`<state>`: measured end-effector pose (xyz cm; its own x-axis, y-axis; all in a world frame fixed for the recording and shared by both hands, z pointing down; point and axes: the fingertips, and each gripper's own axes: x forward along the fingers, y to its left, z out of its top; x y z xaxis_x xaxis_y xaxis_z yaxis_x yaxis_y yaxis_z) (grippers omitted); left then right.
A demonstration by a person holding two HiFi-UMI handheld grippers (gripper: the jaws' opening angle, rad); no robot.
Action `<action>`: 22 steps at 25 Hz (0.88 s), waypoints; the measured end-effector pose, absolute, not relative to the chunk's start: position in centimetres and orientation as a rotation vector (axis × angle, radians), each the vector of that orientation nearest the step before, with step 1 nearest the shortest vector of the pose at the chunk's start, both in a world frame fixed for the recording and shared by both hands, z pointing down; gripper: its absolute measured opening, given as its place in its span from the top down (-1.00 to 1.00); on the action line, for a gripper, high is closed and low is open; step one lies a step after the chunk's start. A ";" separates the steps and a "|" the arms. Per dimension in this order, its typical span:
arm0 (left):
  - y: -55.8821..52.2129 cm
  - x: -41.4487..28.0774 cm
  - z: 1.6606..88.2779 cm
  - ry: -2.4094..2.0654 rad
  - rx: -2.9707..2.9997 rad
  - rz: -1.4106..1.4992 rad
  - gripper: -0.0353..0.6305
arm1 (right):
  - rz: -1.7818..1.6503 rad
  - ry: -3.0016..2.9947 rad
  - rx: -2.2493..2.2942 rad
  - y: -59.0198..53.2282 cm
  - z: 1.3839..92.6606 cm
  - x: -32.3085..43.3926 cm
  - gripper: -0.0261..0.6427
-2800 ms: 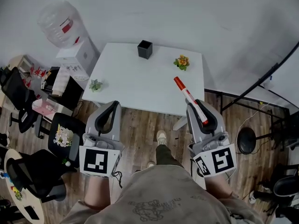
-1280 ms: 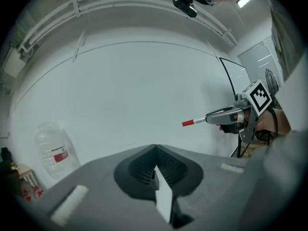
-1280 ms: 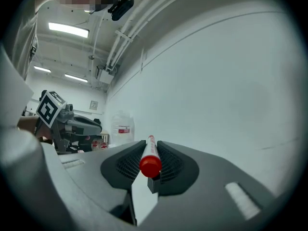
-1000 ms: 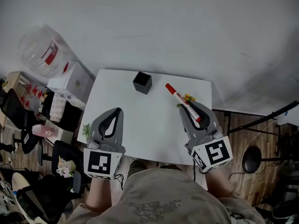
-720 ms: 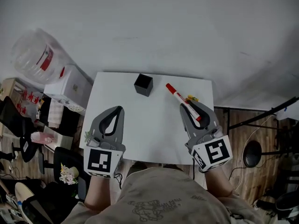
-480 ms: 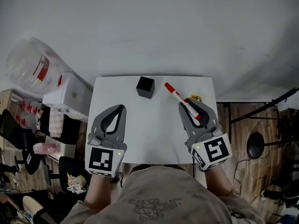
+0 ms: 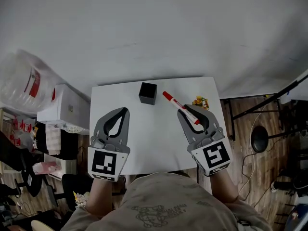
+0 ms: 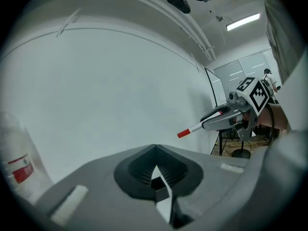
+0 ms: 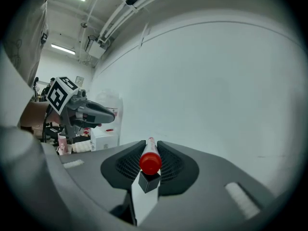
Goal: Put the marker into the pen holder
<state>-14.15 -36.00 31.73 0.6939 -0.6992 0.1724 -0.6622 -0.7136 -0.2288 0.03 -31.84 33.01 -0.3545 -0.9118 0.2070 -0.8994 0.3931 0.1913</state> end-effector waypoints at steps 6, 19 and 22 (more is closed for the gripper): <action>-37.0 -14.6 32.9 1.152 -2.759 -0.390 0.89 | -0.048 -2.332 1.408 -34.2 34.7 -1.2 0.62; -39.4 -15.9 34.9 1.297 -2.743 -0.433 0.89 | -0.047 -2.132 1.002 -44.3 43.1 -3.7 0.62; -40.0 -16.2 36.0 1.320 -2.753 -0.447 0.89 | -0.011 -2.092 0.944 -46.3 46.2 -3.8 0.62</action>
